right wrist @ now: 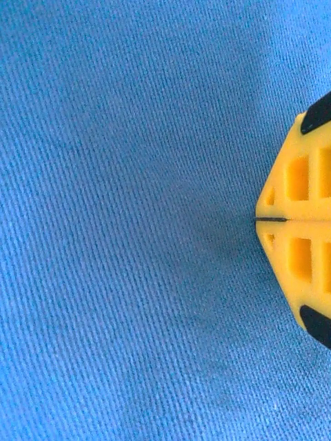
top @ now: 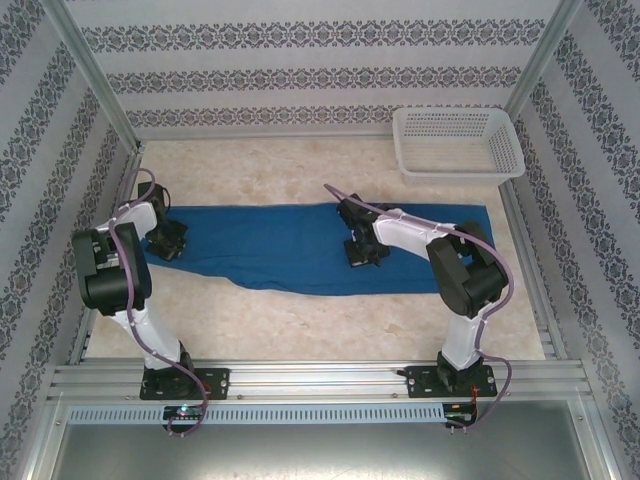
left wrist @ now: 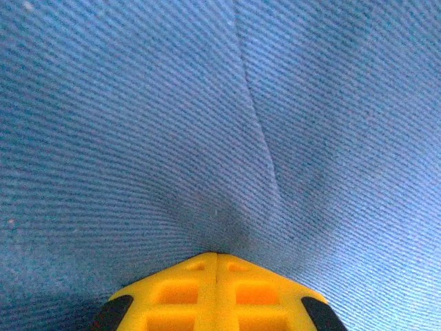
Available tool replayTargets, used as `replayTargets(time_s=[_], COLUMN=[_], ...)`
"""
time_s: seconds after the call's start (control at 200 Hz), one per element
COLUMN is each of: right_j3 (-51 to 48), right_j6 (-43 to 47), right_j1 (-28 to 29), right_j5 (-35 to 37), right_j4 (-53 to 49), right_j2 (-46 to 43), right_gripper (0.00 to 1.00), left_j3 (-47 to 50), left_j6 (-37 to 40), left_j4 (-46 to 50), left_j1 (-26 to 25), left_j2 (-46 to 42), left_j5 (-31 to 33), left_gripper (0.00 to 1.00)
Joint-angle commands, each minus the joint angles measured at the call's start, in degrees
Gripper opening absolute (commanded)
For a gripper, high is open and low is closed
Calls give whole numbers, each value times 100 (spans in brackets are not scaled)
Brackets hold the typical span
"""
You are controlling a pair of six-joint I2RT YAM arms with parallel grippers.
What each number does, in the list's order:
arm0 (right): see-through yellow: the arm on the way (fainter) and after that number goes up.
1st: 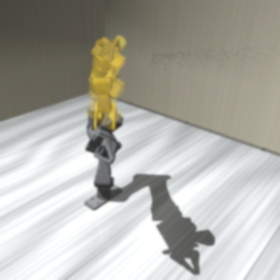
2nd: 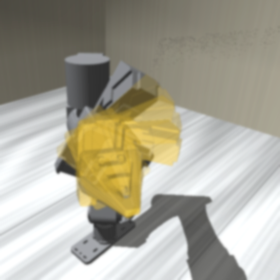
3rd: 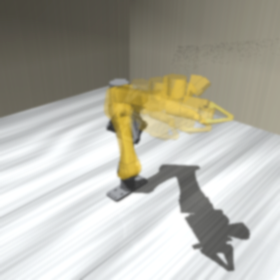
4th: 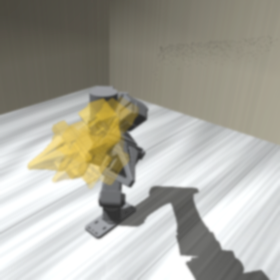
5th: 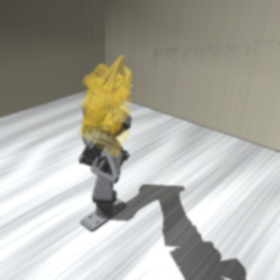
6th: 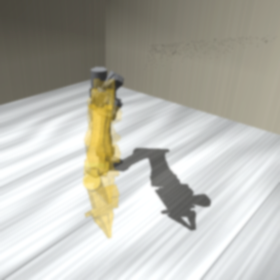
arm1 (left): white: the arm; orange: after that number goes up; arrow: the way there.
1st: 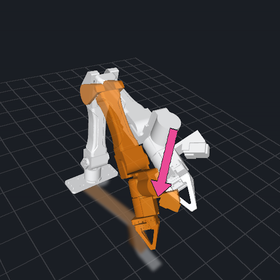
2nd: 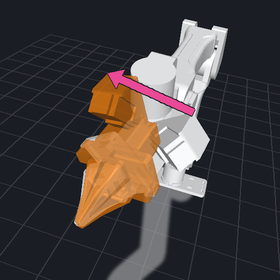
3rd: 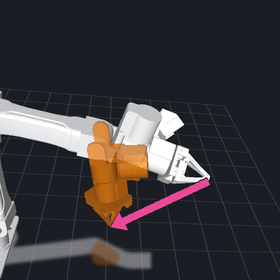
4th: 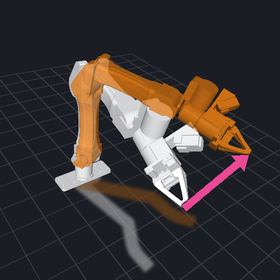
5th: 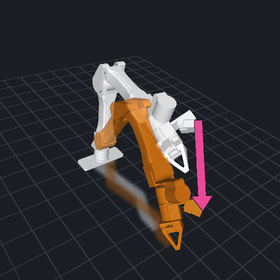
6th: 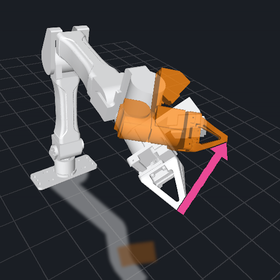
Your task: Roll up the long pants
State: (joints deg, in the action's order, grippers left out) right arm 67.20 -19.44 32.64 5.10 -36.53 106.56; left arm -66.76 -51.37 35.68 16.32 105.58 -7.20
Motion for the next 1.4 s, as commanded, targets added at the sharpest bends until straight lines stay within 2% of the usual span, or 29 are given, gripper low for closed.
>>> replayTargets(time_s=[0.0, 0.145, 0.3, 0.475, 0.609, 0.859, 1.124, 1.294, 1.324, 1.354, 1.394], right_j3=[-314, -322, -21, 541, 660, 357, 372, 461, 465, 477, 552], right_j6=[-306, -529, -740, -672, -480, -44, 267, 362, 343, 341, 357], right_j1=[382, 817, 1203, 1313, 995, 193, -352, -688, -761, -847, -996], right_j5=[-290, -382, -611, -347, -71, 25, -53, -286, -295, -292, -348], right_j4=[-187, -196, -170, -485, -740, -813, -716, -659, -660, -691, -796], right_j2=[-11, 5, 137, 505, 708, 563, 614, 548, 440, 309, 120], right_gripper=[0, 0, 0, 0, 0, 0, 0, 0, 6, 23, 50], left_j3=[-346, -886, -1184, -1528, -1458, -776, 70, 249, 251, 247, 250], left_j6=[6, -1, -151, -238, -250, -392, -549, -403, -366, -349, -332], left_j4=[-118, -68, -420, -270, 73, 120, 281, 430, 437, 458, 487], left_j1=[-145, -208, -273, -410, -361, 12, 386, 564, 583, 604, 633], left_j2=[417, 748, 1115, 1335, 1157, 588, -375, -741, -778, -817, -854], left_j5=[-88, -230, -635, -605, -116, 133, 643, 763, 771, 777, 782], left_gripper=[0, 0, 0, 0, 0, 0, 0, 0, 0, 0, 0])
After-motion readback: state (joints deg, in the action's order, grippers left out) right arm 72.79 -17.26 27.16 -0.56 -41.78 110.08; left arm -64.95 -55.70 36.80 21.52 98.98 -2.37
